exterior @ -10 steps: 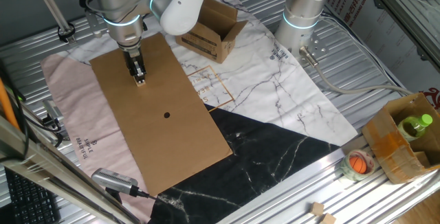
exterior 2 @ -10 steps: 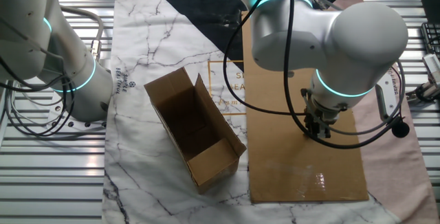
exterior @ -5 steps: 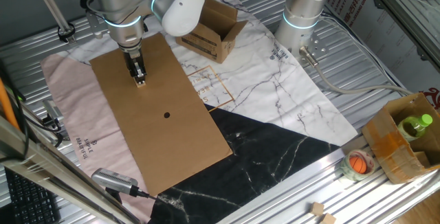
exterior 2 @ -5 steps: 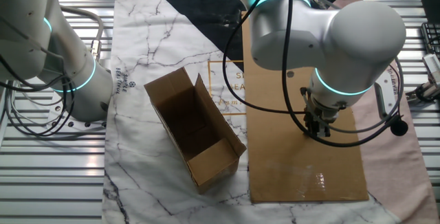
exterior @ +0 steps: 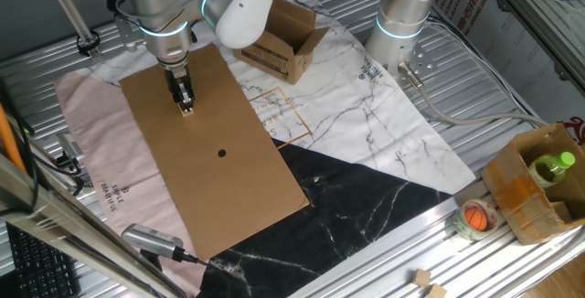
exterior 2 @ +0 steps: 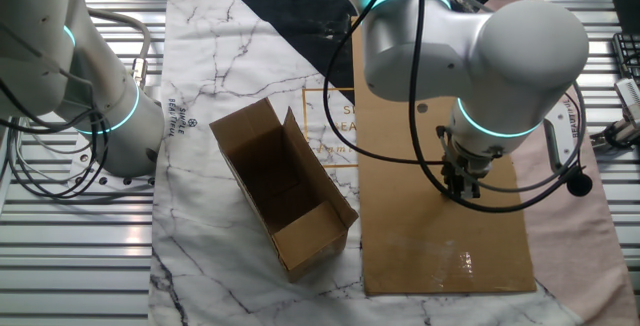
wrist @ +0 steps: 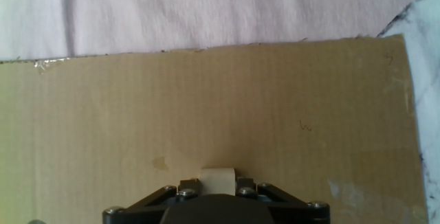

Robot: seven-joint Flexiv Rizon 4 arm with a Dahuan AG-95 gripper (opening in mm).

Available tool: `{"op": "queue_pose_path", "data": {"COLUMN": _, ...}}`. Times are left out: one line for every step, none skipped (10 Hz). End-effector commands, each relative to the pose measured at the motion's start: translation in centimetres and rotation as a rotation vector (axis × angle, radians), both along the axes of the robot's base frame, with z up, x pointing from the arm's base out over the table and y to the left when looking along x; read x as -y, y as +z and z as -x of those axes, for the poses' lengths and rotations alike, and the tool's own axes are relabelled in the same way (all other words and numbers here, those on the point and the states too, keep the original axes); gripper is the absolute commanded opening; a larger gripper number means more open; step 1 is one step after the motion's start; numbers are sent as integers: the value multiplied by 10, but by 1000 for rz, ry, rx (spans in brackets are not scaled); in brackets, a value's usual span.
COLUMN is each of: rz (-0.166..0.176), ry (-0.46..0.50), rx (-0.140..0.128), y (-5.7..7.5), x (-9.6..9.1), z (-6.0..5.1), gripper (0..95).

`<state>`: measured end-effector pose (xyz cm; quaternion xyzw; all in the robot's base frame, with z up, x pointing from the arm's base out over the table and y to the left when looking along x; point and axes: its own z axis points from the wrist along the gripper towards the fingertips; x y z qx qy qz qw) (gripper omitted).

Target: Hold a small block with the gripper and sweep it from left to right on the table

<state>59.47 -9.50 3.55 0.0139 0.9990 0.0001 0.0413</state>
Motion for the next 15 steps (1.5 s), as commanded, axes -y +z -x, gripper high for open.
{"op": "queue_pose_path", "data": {"rz": -4, "ry": 1, "rx": 1, "y": 0, "x": 0, "z": 0, "gripper": 0}}
{"op": "queue_pose_path", "data": {"rz": -2, "ry": 0, "rx": 2, "y": 0, "x": 0, "z": 0, "gripper": 0}}
{"op": "queue_pose_path", "data": {"rz": -1, "ry": 0, "rx": 2, "y": -1, "x": -1, "z": 0, "gripper": 0}}
{"op": "queue_pose_path", "data": {"rz": -1, "ry": -2, "rx": 3, "y": -1, "x": -2, "z": 0, "gripper": 0}}
{"op": "queue_pose_path", "data": {"rz": -1, "ry": -2, "rx": 3, "y": -1, "x": -3, "z": 0, "gripper": 0}}
{"op": "queue_pose_path", "data": {"rz": -1, "ry": 1, "rx": 2, "y": -1, "x": -3, "z": 0, "gripper": 0}}
{"op": "queue_pose_path", "data": {"rz": -1, "ry": 5, "rx": -1, "y": 1, "x": -3, "z": -1, "gripper": 0}}
{"op": "queue_pose_path", "data": {"rz": -3, "ry": 7, "rx": -2, "y": 2, "x": -3, "z": -1, "gripper": 0}}
{"op": "queue_pose_path", "data": {"rz": -3, "ry": 8, "rx": -2, "y": 1, "x": -4, "z": -1, "gripper": 0}}
{"op": "queue_pose_path", "data": {"rz": -3, "ry": 8, "rx": -1, "y": 1, "x": -5, "z": -1, "gripper": 0}}
{"op": "queue_pose_path", "data": {"rz": -3, "ry": 8, "rx": -2, "y": 0, "x": -6, "z": -1, "gripper": 0}}
{"op": "queue_pose_path", "data": {"rz": -3, "ry": 9, "rx": -1, "y": 0, "x": -7, "z": -1, "gripper": 0}}
{"op": "queue_pose_path", "data": {"rz": -9, "ry": 7, "rx": -1, "y": 0, "x": -7, "z": -1, "gripper": 0}}
{"op": "queue_pose_path", "data": {"rz": -6, "ry": 8, "rx": -2, "y": 0, "x": -8, "z": -1, "gripper": 0}}
{"op": "queue_pose_path", "data": {"rz": -4, "ry": 9, "rx": -1, "y": 0, "x": -8, "z": -1, "gripper": 0}}
